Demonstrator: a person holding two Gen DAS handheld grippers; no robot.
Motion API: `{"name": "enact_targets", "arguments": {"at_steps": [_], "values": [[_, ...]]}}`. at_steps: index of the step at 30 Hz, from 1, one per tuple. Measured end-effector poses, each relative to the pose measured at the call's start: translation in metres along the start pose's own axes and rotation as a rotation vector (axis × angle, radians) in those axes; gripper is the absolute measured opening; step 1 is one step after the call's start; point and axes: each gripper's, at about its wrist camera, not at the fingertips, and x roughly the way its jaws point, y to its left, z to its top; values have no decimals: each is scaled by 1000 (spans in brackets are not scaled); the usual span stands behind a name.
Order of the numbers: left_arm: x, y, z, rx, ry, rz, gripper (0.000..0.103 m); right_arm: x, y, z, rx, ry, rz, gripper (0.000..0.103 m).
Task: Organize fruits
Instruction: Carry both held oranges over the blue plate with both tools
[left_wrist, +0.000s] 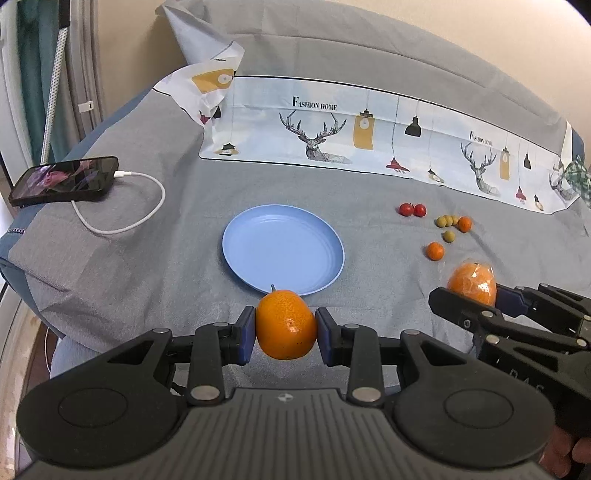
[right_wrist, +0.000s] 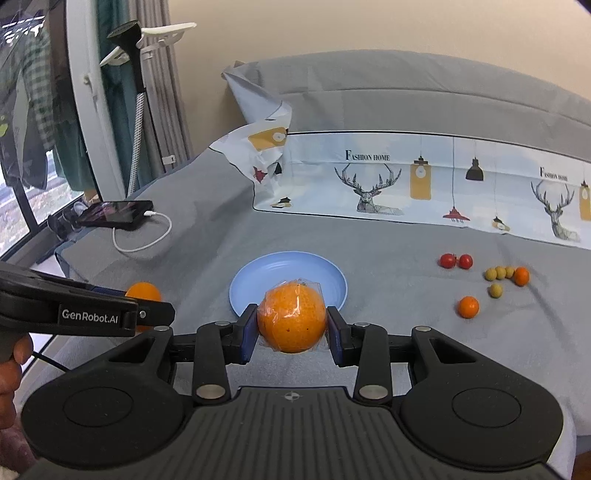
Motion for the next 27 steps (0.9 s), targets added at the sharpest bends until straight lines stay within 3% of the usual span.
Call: {"name": "enact_targets", "arguments": {"at_steps": [27], "values": [[12, -1, 3, -4, 33, 2, 38, 13, 3, -2, 3, 34, -2, 40]]}}
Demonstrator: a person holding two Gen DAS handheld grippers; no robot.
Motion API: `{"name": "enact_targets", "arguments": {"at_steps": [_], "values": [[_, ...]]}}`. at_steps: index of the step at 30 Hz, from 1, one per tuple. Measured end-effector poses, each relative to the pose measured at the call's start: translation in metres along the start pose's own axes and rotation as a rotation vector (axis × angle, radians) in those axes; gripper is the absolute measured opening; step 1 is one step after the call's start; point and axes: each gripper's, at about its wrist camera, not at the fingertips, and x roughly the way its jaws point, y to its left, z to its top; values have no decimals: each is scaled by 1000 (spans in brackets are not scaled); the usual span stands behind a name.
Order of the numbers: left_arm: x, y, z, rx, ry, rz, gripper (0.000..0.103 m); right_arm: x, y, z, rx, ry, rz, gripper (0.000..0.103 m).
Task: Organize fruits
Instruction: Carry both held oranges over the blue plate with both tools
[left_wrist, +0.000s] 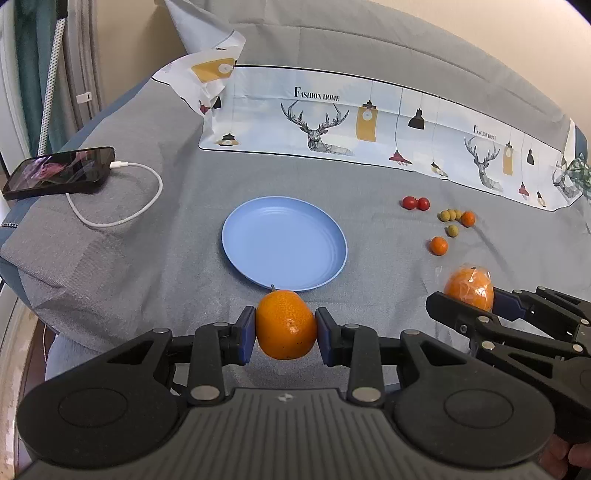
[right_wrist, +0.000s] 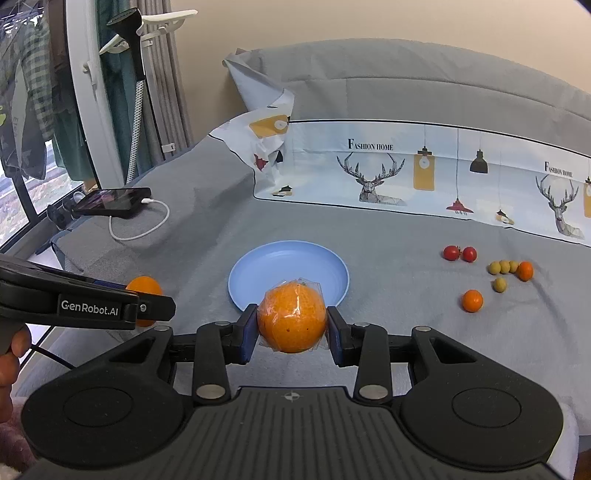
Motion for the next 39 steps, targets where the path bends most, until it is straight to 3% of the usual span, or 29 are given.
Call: {"name": "enact_targets", "arguments": {"at_steps": [25, 39], "values": [[34, 4, 14, -13, 53, 14, 38, 31, -16, -3, 47, 62, -18, 40], [106, 11, 66, -36, 101, 43, 38, 107, -25, 8, 43, 127, -43, 40]]}}
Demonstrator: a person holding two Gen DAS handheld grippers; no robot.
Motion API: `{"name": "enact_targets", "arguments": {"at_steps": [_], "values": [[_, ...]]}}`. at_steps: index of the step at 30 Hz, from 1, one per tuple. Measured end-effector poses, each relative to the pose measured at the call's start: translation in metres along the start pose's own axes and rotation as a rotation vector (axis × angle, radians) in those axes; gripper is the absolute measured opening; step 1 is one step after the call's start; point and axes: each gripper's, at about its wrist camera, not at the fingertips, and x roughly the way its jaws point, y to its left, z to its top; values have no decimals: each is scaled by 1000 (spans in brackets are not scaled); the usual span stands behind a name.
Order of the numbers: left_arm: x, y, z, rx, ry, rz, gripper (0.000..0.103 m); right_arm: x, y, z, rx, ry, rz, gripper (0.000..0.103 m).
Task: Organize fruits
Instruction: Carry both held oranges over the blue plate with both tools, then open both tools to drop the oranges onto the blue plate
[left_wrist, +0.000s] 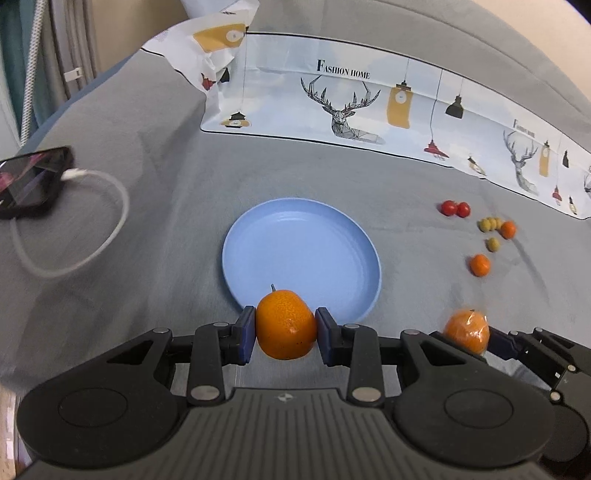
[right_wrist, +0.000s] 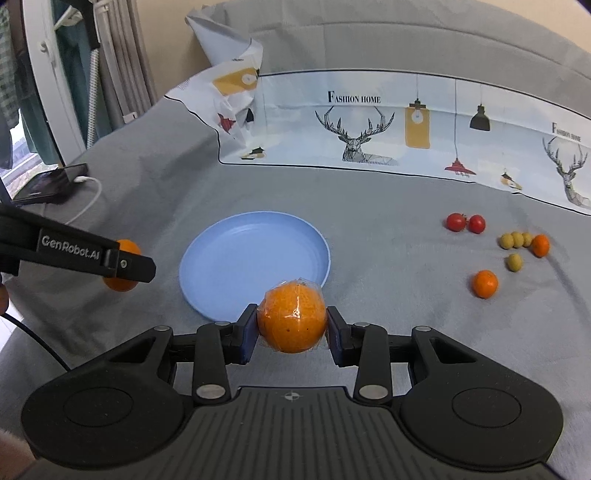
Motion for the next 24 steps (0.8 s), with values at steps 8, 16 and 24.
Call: {"name": "enact_targets", "arguments": {"at_steps": [8, 16, 24], "values": [[65, -3, 30, 19, 63, 23, 38, 64, 0, 19, -22, 47, 15, 40], [117, 1, 39, 28, 132, 58, 38, 122, 10, 25, -81, 103, 38, 40], [101, 8, 42, 13, 65, 66, 103, 126, 12, 34, -102, 99, 28, 72]]}}
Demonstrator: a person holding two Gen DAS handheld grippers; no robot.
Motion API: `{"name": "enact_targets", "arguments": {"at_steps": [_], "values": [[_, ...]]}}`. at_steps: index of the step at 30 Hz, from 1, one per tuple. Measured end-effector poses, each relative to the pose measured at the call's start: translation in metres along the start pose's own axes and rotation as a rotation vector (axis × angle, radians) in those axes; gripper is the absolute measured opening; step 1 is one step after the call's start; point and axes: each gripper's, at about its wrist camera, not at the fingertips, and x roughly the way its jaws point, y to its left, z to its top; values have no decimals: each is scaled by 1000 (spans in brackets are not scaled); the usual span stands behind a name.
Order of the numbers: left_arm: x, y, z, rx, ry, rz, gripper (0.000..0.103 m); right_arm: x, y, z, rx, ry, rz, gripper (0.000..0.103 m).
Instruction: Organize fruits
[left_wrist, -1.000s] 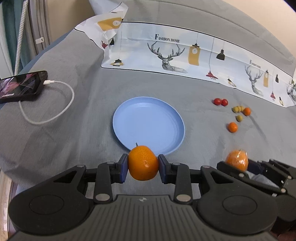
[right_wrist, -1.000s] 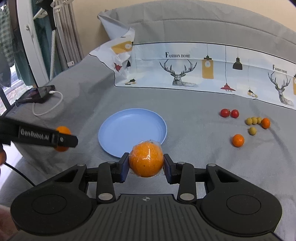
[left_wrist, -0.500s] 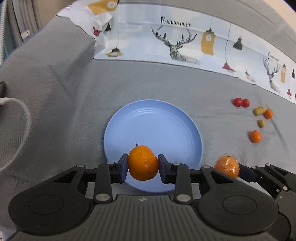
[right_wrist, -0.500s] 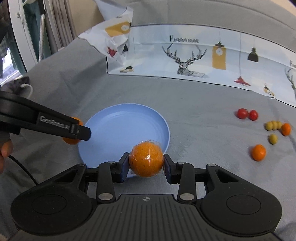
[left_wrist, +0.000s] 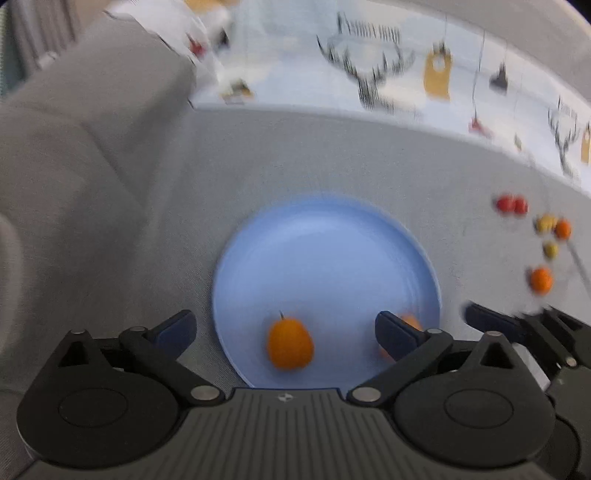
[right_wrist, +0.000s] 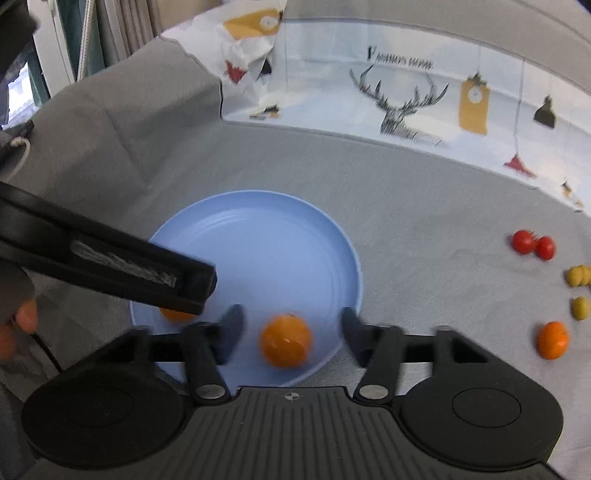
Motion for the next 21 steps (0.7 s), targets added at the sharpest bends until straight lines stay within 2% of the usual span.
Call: {"name": "enact_targets", "arguments": {"at_steps": [5, 10, 14, 21], "values": [[-45, 3, -23, 4, -24, 12, 103, -50, -8, -12, 21, 7, -8, 85], [-83, 4, -60, -4, -7, 27, 103, -104, 4, -45, 43, 40, 25, 89], [-110, 3, -87, -26, -24, 33, 103, -139, 22, -59, -30, -32, 23, 96], [-148, 7, -111, -58, -92, 42, 103, -183, 30, -68, -60, -152, -12, 98]]}}
